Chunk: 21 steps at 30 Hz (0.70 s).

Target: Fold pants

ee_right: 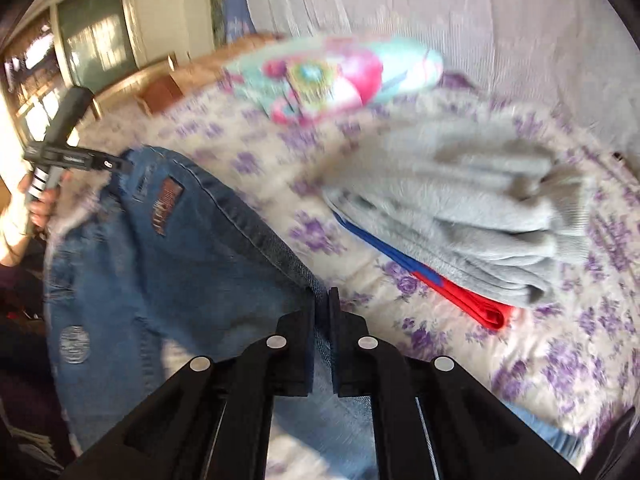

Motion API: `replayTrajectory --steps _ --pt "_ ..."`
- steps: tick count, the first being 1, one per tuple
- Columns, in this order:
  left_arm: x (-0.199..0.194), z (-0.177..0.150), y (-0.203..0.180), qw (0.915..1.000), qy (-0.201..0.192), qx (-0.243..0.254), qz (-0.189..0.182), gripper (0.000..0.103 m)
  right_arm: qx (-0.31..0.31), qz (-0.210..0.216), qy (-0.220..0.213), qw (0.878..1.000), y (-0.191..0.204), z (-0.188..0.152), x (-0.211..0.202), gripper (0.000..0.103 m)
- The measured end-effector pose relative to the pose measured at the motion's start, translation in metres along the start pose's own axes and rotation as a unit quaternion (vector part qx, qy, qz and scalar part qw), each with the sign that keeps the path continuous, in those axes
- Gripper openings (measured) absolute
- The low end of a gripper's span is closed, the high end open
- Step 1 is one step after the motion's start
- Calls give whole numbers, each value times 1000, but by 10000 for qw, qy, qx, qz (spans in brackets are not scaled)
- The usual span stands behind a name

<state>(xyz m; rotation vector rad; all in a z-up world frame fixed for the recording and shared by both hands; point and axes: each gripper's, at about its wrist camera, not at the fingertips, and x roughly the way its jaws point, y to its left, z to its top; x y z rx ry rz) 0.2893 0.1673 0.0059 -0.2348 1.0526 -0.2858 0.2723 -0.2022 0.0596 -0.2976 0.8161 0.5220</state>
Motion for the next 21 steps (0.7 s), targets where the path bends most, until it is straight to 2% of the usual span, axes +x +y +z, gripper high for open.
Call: replayTrajectory --steps 3,6,7,9,11,13,15,18,19,20,21 --pt "-34 -20 -9 9995 -265 152 -111 33 -286 127 -314 9990 41 -22 -46 6" --pt "-64 -58 -15 9986 -372 324 -178 33 -585 240 -458 9969 95 -60 -86 2" --pt "-71 -75 -16 9985 -352 385 -161 34 -607 431 -523 9959 113 -78 -97 0" --pt "-75 -103 -14 9987 -286 382 -174 38 -475 735 -492 9949 139 -109 -99 0" --pt "-69 -135 -5 9994 -98 313 -93 45 -350 908 -248 9949 160 -144 -83 0" --pt "-61 -158 10 9998 53 97 -138 45 29 1079 9 9942 165 -176 -58 0" --pt "-59 -172 27 9991 106 -267 -307 45 352 1039 95 9939 162 -196 -40 0" --pt "-69 -181 38 9953 14 -614 -748 47 754 1095 -171 9910 153 -207 -44 0" --pt "-76 -181 35 9947 -81 -635 -806 54 806 1058 -220 9909 151 -207 -46 1" --pt "-82 -180 32 9942 -163 -643 -844 66 874 1036 -260 9904 151 -207 -49 2" --pt "-88 -179 30 9931 -269 -673 -918 71 993 1080 -289 9888 148 -205 -49 10"
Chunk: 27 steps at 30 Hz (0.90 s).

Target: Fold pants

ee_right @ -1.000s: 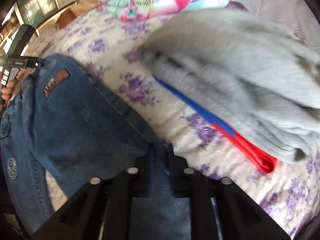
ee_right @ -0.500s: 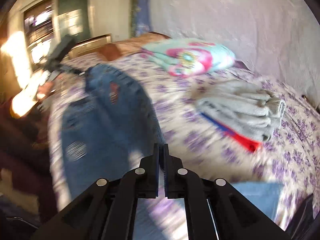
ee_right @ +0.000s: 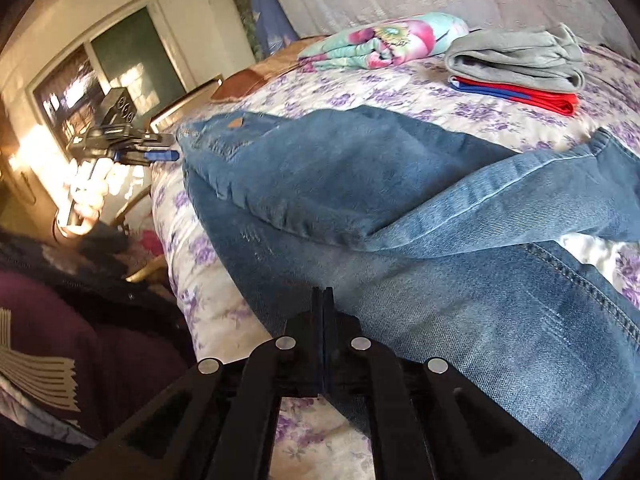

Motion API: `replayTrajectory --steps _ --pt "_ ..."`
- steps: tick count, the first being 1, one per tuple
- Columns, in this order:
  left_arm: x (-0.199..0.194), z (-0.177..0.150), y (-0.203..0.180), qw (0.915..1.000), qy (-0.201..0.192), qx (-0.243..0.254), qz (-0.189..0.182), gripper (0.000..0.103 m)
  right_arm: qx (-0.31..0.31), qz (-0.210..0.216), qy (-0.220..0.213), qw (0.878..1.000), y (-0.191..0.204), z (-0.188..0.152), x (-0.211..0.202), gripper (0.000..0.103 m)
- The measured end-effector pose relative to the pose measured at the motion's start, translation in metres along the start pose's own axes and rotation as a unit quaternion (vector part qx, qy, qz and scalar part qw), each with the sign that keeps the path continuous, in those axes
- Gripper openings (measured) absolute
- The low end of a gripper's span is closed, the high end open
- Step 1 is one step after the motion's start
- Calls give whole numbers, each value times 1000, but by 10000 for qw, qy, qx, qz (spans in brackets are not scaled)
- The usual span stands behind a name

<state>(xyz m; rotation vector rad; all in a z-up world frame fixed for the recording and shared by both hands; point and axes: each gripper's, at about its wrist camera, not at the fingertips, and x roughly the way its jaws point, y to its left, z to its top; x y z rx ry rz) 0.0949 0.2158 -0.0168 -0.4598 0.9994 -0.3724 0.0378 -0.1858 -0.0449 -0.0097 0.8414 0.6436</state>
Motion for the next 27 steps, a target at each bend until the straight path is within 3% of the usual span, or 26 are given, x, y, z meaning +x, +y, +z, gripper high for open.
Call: replayTrajectory --steps 1,2,3,4,8,10,12,14,17,19,20,21,23,27 --pt "-6 2 -4 9999 -101 -37 -92 76 133 -8 -44 9999 -2 1 -3 23" --pt "-11 4 -8 9996 -203 -78 -188 78 280 -85 -147 9995 -2 3 -8 59" --pt "-14 6 -11 9995 -261 -89 -180 79 366 -192 -287 9987 -1 5 -9 82" --pt "-15 9 -13 9994 -317 -95 -94 80 472 -435 -510 9966 2 8 -18 87" --pt "9 18 -2 9984 -50 -558 -8 82 1239 -893 -1048 9827 0 23 -35 100" --pt "27 20 5 9965 146 -817 -75 82 1812 -844 -972 9750 -17 27 -30 100" --pt "36 20 2 9960 69 -885 92 82 2355 -973 -886 9629 -31 25 -17 100" --pt "35 21 -6 9964 -137 -820 178 74 2684 -1257 -709 9524 -39 21 0 100" --pt "35 23 -10 9953 -370 -696 564 48 2593 -1653 -850 9477 -33 23 12 100" --pt "35 24 -11 9953 -375 -627 639 45 2491 -1881 -873 9460 -27 27 19 100" --pt "34 23 -12 9954 -379 -558 679 43 2513 -1907 -858 9450 -28 28 24 100" --pt "34 22 -13 9954 -389 -487 721 43 2507 -1837 -894 9462 -29 28 28 78" --pt "33 21 -13 9954 -405 -450 743 42 2412 -1721 -787 9518 -31 28 36 16" --pt "29 20 -11 9958 -458 -493 625 40 2444 -1363 -1381 9501 -33 25 11 10"
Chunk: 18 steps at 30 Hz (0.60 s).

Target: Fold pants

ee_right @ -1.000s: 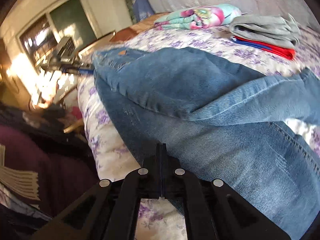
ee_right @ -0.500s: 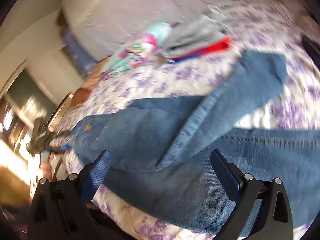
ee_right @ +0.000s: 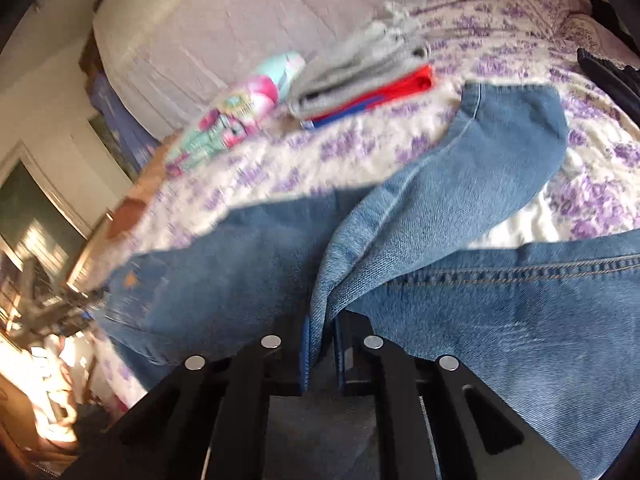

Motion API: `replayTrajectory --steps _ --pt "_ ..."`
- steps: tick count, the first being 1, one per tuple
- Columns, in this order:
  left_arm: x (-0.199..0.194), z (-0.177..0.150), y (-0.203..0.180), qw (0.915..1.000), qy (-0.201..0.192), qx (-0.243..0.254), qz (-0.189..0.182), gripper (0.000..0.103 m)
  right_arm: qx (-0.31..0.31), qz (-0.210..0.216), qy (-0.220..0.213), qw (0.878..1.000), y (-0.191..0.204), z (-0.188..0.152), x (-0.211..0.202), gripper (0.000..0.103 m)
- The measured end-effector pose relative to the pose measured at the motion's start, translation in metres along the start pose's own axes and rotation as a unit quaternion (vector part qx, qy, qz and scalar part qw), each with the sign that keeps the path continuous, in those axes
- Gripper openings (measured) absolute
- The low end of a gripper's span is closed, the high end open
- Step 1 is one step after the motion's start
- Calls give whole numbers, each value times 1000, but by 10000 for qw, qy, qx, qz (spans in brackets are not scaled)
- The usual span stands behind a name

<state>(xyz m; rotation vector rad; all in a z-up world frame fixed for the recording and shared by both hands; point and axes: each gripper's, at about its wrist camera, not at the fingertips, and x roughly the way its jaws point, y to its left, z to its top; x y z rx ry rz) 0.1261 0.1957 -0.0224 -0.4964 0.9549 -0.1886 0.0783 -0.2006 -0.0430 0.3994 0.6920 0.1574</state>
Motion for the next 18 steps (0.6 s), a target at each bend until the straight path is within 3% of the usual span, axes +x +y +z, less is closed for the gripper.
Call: replayTrajectory --steps 2,4,10,12,13,14,15,17,18 --pt "-5 0 1 10000 -40 12 -25 37 -173 222 -263 9993 13 1 -22 10" --pt "-9 -1 1 10000 -35 69 -30 37 -567 169 -342 9977 28 -3 -38 10" --pt "6 -16 13 9992 148 293 220 38 -705 -190 425 9964 11 -43 -6 10" --pt "7 -19 14 9988 107 387 277 40 -775 -154 264 9965 11 -45 -11 13" --pt "4 -20 13 9984 96 442 329 44 -788 -158 277 9964 14 -46 -13 19" --pt "-1 -21 13 9981 104 479 384 51 -793 -190 310 9962 15 -43 -17 37" --pt "-8 -22 12 9974 70 555 446 53 -808 -294 280 9959 17 -41 -23 68" --pt "-32 -25 7 9955 -132 764 553 54 -1002 -811 -237 9914 23 -31 -52 93" --pt "-49 -27 2 9932 -320 912 653 54 -1117 -1016 -524 9871 25 -28 -65 95"
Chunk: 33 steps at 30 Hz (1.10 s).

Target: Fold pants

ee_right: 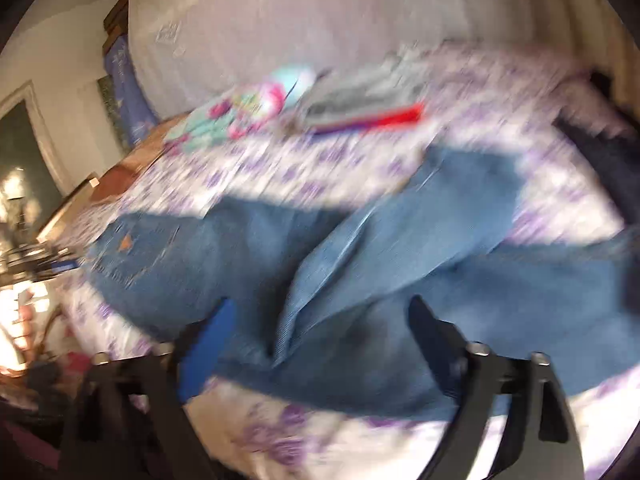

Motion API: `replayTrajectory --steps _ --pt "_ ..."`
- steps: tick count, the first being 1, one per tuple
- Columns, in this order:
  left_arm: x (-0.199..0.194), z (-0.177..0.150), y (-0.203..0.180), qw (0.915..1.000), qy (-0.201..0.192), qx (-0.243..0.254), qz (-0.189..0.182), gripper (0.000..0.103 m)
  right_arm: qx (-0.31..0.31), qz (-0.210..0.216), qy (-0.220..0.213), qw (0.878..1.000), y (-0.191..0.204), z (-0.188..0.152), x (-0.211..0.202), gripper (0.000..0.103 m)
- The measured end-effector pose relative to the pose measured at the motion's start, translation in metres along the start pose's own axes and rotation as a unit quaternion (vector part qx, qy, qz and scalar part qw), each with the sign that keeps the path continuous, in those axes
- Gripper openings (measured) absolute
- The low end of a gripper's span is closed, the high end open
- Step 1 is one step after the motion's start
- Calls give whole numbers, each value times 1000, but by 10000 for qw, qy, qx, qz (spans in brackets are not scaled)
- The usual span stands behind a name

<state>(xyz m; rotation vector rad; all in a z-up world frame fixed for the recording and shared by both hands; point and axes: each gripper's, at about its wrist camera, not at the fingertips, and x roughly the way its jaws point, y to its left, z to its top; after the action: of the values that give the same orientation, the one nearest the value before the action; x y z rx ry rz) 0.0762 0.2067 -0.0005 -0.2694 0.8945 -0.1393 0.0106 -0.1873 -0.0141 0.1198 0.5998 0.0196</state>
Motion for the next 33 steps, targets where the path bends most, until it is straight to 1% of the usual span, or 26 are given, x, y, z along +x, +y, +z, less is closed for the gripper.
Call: replayTrajectory --steps 2,3,5,6,8,10,11,12,13,14,15,16,18,19,20,21,22,23,24,25,26,27,28,29,31,33 --pt "-24 2 -13 9992 -280 300 30 55 -173 -395 -431 9981 -4 17 -20 100" --pt "-32 3 -23 9984 -350 448 -37 57 -243 -521 -502 9971 -4 31 -23 100" --pt "-34 5 -53 9960 -391 751 -270 68 -428 -649 -187 9968 1 61 -4 100" --pt "-29 5 -69 9943 -358 913 -417 69 -505 -710 -54 9962 4 71 9 100" --pt "-4 0 -108 9896 -116 1262 -679 71 -623 -1132 350 9910 10 88 46 100" --pt "30 -12 -144 9817 266 1607 -984 71 -810 -1728 1001 9765 9 92 99 99" --pt "46 -16 -154 9792 429 1717 -990 71 -870 -1912 1307 9689 4 86 118 78" --pt "62 -24 -164 9765 616 1821 -971 71 -847 -1985 1660 9622 -6 75 135 25" --pt "80 -32 -170 9742 838 1891 -900 71 -688 -1870 1835 9626 -18 66 141 21" --pt "91 -38 -173 9739 902 1935 -767 71 -490 -1593 1590 9731 -30 61 129 16" --pt "97 -43 -174 9730 864 2029 -676 71 -405 -1517 1270 9794 -37 58 109 12" --pt "98 -46 -173 9722 813 2089 -681 74 -359 -1646 979 9808 -44 55 89 11" --pt "96 -47 -167 9712 760 2082 -874 75 9 -1646 61 9863 -57 41 26 10" --pt "98 -45 -165 9712 792 2038 -948 75 272 -1692 -442 9842 -63 27 -6 10" --pt "100 -43 -163 9712 836 1977 -1034 75 657 -1729 -728 9800 -73 8 -29 10" --pt "100 -42 -161 9711 867 1930 -1106 75 1146 -1580 -847 9771 -88 -10 -40 15" --pt "101 -43 -162 9707 875 1931 -1128 75 1513 -1505 -780 9738 -99 -26 -40 21" --pt "101 -44 -163 9700 877 1971 -1120 75 1877 -1463 -475 9701 -112 -48 -33 23" --pt "100 -46 -165 9693 873 2019 -1094 75 2009 -1441 -268 9686 -117 -59 -26 21" --pt "99 -48 -167 9687 868 2067 -1068 75 2028 -1434 -213 9684 -118 -67 -25 20" --pt "98 -49 -168 9679 869 2115 -1045 76 1967 -1461 -294 9691 -116 -70 -29 25" --pt "99 -49 -170 9674 874 2142 -1034 76 1864 -1619 -414 9682 -112 -69 -37 46" --pt "99 -49 -169 9669 883 2157 -1034 76 1825 -1695 -500 9672 -112 -66 -42 59" --pt "98 -49 -169 9668 891 2153 -1051 76 1798 -1766 -653 9655 -114 -61 -50 78" --pt "96 -46 -166 9677 898 2097 -1070 76 1855 -1746 -760 9640 -122 -52 -59 80" --pt "94 -44 -159 9693 910 1970 -1158 76 2109 -1675 -614 9611 -141 -43 -55 80"
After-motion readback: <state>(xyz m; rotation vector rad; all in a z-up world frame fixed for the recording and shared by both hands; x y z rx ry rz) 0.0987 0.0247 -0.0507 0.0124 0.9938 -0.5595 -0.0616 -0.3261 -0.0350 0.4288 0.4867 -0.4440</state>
